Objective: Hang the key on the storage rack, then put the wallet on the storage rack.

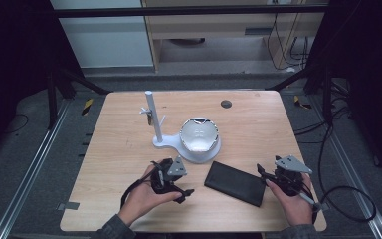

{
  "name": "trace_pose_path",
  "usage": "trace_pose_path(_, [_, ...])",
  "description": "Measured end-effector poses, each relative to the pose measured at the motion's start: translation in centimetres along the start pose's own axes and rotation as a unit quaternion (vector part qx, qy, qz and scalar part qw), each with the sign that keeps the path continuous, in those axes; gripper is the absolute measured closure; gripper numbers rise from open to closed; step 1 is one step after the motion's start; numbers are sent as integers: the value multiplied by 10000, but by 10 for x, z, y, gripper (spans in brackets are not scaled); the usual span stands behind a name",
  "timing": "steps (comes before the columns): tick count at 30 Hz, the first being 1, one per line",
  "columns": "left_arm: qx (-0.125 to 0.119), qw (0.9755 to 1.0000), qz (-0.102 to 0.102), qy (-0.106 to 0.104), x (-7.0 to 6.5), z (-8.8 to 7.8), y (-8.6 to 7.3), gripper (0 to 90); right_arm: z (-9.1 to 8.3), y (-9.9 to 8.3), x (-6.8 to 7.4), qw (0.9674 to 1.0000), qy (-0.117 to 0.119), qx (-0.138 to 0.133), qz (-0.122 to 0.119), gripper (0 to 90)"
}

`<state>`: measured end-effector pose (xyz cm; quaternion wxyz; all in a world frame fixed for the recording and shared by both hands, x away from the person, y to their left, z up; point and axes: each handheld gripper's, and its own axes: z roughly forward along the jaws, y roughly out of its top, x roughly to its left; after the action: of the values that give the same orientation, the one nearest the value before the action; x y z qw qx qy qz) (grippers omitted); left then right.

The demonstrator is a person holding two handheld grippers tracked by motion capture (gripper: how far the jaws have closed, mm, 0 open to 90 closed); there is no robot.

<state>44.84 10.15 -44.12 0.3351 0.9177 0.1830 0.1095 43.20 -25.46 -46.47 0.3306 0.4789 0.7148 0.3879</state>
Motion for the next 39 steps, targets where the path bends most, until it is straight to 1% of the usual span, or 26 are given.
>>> trace_pose_path(1, [25, 10000, -70, 61, -5, 11, 1, 133, -4, -5, -3, 9998, 57, -117, 142, 198])
trace_pose_path(2, [14, 9998, -152, 104, -6, 16, 1, 124, -5, -8, -4, 9997, 62, -116, 189, 175])
trace_pose_path(4, [-80, 9994, -322, 60, -9, 25, 0, 108, -6, -15, -5, 9998, 12, -80, 207, 127])
trace_pose_path(5, [-115, 9992, -387, 64, -10, 28, -1, 108, -6, -18, -6, 9996, 3, -48, 280, 114])
trace_pose_path(6, [-149, 9991, -397, 87, -15, 34, 0, 108, -6, -19, -7, 9994, 19, 11, 341, 104])
trace_pose_path(7, [-149, 9991, -397, 87, -15, 34, 0, 110, -6, -19, -7, 9994, 19, 11, 341, 104])
trace_pose_path(8, [-129, 9992, -357, 105, -16, 36, 1, 110, -6, -18, -7, 9995, -27, -42, 320, 99])
trace_pose_path(10, [-105, 9996, -248, 109, -18, 39, 2, 108, -5, -17, -7, 9995, -23, -65, 316, 94])
trace_pose_path(12, [-108, 9997, -203, 113, -18, 38, 3, 109, -4, -17, -6, 9996, -20, -15, 283, 95])
trace_pose_path(15, [-230, 9993, -304, 26, -20, 36, 3, 131, -7, -16, -3, 9996, -16, -47, 273, 98])
trace_pose_path(17, [-214, 9995, -205, 80, -23, 33, 3, 136, -10, -15, -3, 9996, 36, -87, 264, 100])
trace_pose_path(20, [-248, 9993, -261, -52, -27, 33, 3, 195, -14, -16, -1, 9997, 69, -59, 211, 133])
trace_pose_path(21, [-212, 9994, -264, -54, -27, 35, 3, 235, -16, -17, 0, 9998, 83, -46, 196, 139])
trace_pose_path(22, [-140, 9997, -222, 3, -28, 36, 3, 278, -19, -17, 1, 9997, 116, -30, 210, 172])
trace_pose_path(23, [-112, 9998, -183, 61, -29, 37, 3, 304, -20, -18, 2, 9998, 141, -39, 151, 224])
trace_pose_path(24, [-112, 9998, -183, 61, -29, 37, 3, 358, -20, -18, 2, 9998, 141, -39, 151, 224])
trace_pose_path(25, [-11, 9997, -144, 181, -28, 38, 3, 403, -23, -20, 3, 9998, 181, 6, 130, 253])
trace_pose_path(26, [27, 9997, -166, 191, -27, 39, 3, 429, -23, -21, 3, 9998, 192, 12, 112, 279])
trace_pose_path(27, [62, 9996, -186, 183, -25, 39, 2, 487, -22, -21, 3, 9997, 210, 23, 78, 310])
trace_pose_path(30, [57, 9995, -255, 181, -22, 38, 2, 656, -20, -21, 5, 9997, 242, 63, -28, 362])
trace_pose_path(32, [99, 9994, -302, 151, -16, 35, 0, 753, -20, -21, 8, 9996, 271, 62, -85, 389])
trace_pose_path(33, [122, 9994, -320, 70, -14, 34, 0, 815, -20, -21, 9, 9995, 268, 69, -118, 397])
trace_pose_path(34, [151, 9991, -407, -15, -12, 34, 0, 845, -19, -21, 10, 9995, 257, 78, -154, 404])
trace_pose_path(35, [151, 9991, -407, -15, -12, 34, 0, 878, -19, -21, 10, 9995, 244, 84, -202, 412])
trace_pose_path(37, [239, 9987, -448, -41, -9, 36, 0, 899, -19, -21, 10, 9995, 234, 76, -201, 430])
trace_pose_path(39, [295, 9987, -422, -63, -9, 37, 0, 899, -19, -21, 11, 9995, 219, 61, -199, 442])
